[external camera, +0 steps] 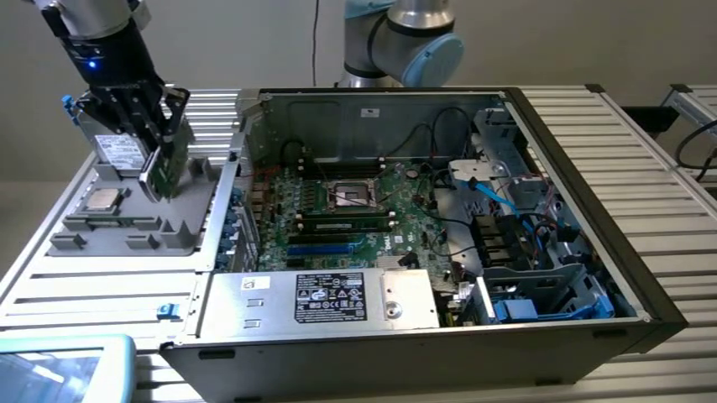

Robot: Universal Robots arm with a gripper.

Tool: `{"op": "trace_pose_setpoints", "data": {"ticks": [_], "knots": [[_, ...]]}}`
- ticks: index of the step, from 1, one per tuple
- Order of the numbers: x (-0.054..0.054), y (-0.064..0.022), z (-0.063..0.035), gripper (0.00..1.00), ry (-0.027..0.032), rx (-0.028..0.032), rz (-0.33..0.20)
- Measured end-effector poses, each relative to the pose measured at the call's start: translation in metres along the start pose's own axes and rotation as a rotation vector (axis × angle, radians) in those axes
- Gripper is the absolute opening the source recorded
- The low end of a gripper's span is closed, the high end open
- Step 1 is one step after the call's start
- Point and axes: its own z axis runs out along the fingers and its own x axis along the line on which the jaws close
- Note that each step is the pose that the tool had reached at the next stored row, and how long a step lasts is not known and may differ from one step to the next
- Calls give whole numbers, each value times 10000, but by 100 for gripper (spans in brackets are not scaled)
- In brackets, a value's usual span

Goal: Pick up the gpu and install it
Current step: 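Pick up the gpu and move the gpu toward the slot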

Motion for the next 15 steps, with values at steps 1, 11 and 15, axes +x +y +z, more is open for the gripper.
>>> {"op": "trace_pose_setpoints", "data": {"ticks": [1, 11, 15], "knots": [[0, 2, -33, 27, -20, 0, -1], [-7, 20, -415, 27, -177, -9, -9], [-9, 29, -577, 27, -209, -10, -10]]}}
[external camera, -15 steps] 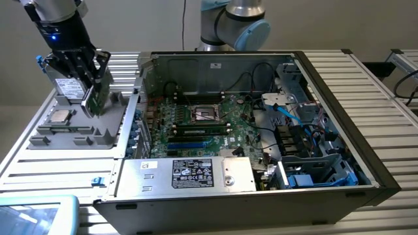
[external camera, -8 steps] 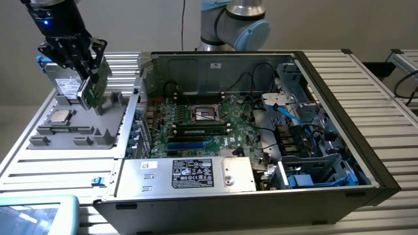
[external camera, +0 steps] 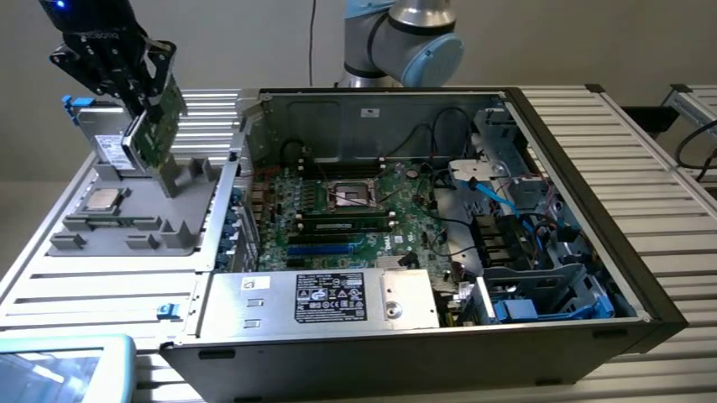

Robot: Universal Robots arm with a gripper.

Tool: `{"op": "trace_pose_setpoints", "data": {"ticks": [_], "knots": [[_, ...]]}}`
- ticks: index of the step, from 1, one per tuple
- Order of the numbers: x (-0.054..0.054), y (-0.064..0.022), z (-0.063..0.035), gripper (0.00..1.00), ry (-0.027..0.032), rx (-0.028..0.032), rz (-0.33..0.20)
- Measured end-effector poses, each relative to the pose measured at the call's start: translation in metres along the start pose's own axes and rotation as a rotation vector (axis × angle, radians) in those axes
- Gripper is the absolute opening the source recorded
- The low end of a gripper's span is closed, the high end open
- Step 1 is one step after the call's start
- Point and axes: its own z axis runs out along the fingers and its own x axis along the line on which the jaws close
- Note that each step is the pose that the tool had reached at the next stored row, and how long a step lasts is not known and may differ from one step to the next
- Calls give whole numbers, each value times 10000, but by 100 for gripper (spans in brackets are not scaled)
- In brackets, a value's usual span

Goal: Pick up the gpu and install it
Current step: 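Pick up the gpu and move the gpu toward the slot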

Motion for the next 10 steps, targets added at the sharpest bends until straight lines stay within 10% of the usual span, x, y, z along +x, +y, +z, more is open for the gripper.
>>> {"op": "trace_pose_setpoints", "data": {"ticks": [10], "knots": [[-15, 20, -392, 27, -108, -5, -6]]}}
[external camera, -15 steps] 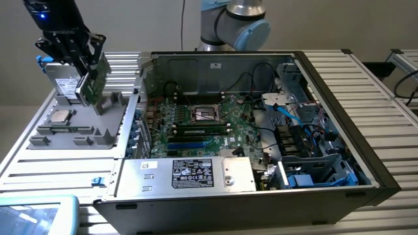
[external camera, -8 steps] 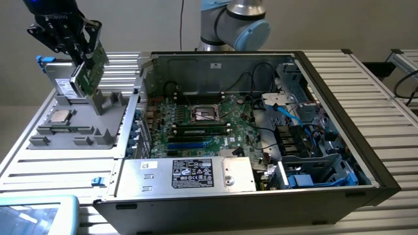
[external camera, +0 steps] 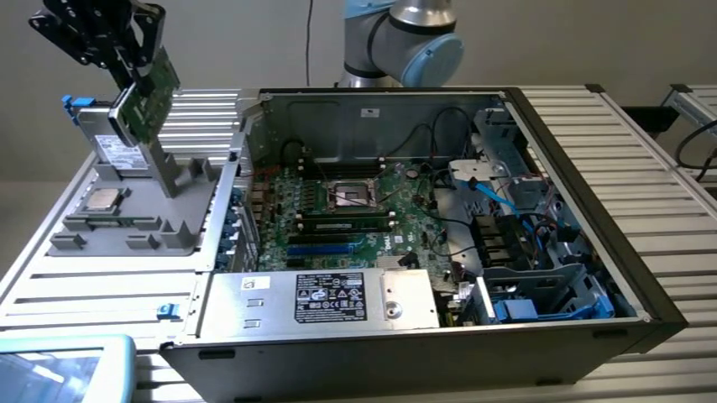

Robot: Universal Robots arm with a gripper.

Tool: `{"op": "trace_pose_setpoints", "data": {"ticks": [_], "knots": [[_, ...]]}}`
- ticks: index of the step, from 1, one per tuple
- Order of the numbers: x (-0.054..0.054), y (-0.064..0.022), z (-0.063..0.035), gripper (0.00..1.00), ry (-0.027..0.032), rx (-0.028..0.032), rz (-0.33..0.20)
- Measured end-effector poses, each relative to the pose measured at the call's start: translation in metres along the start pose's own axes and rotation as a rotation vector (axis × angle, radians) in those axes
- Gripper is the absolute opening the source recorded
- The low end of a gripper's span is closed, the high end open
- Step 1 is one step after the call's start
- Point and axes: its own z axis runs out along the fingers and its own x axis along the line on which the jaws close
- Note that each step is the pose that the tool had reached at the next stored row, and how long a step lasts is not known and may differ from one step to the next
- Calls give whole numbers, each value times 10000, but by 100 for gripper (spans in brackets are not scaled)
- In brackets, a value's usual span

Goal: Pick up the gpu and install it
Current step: 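Pick up the gpu and move the gpu toward the slot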

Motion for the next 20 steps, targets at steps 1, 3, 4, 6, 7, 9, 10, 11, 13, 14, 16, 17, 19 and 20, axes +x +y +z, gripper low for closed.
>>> {"op": "trace_pose_setpoints", "data": {"ticks": [1, 3, 4, 6, 7, 9, 10, 11, 13, 14, 16, 17, 19, 20], "knots": [[-2, 2, -39, 27, -9, -1, 0], [-5, 6, -117, 27, -23, -1, 0], [-8, 8, -161, 27, -28, -2, -1], [-10, 12, -230, 27, -35, 11, -2], [-12, 14, -258, 27, -38, 31, -3], [-13, 16, -292, 27, -45, 131, -7], [-14, 16, -308, 27, -47, 194, -12], [-15, 16, -322, 27, -49, 254, -16], [-15, 16, -323, 27, -54, 298, -20], [-15, 16, -323, 27, -54, 298, -21], [-15, 16, -324, 27, -53, 299, -21], [-15, 17, -324, 27, -52, 300, -37], [-15, 17, -325, 27, -39, 284, -356], [-15, 18, -325, 27, -33, 275, -535]]}}
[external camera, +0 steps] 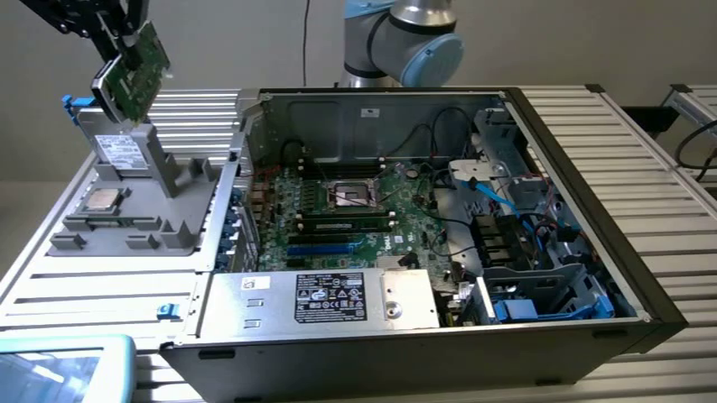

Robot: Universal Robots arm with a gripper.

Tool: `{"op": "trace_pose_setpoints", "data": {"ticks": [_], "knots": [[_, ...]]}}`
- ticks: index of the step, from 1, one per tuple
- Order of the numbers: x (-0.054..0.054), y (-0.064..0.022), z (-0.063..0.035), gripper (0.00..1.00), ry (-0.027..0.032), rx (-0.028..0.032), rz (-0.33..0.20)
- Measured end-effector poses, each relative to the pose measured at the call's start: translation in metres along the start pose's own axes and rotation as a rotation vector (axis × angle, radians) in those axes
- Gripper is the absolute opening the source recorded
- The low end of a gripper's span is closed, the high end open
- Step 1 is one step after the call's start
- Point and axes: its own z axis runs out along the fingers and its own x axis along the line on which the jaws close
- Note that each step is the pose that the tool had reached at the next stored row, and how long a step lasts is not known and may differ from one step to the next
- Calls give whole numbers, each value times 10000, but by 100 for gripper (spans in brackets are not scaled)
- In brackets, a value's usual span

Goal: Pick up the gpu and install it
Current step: 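Pick up the gpu and move the gpu toward the slot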

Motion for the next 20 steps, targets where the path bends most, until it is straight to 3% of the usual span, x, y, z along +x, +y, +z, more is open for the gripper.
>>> {"op": "trace_pose_setpoints", "data": {"ticks": [20], "knots": [[0, -1, 1, 27, 75, -204, -3641]]}}
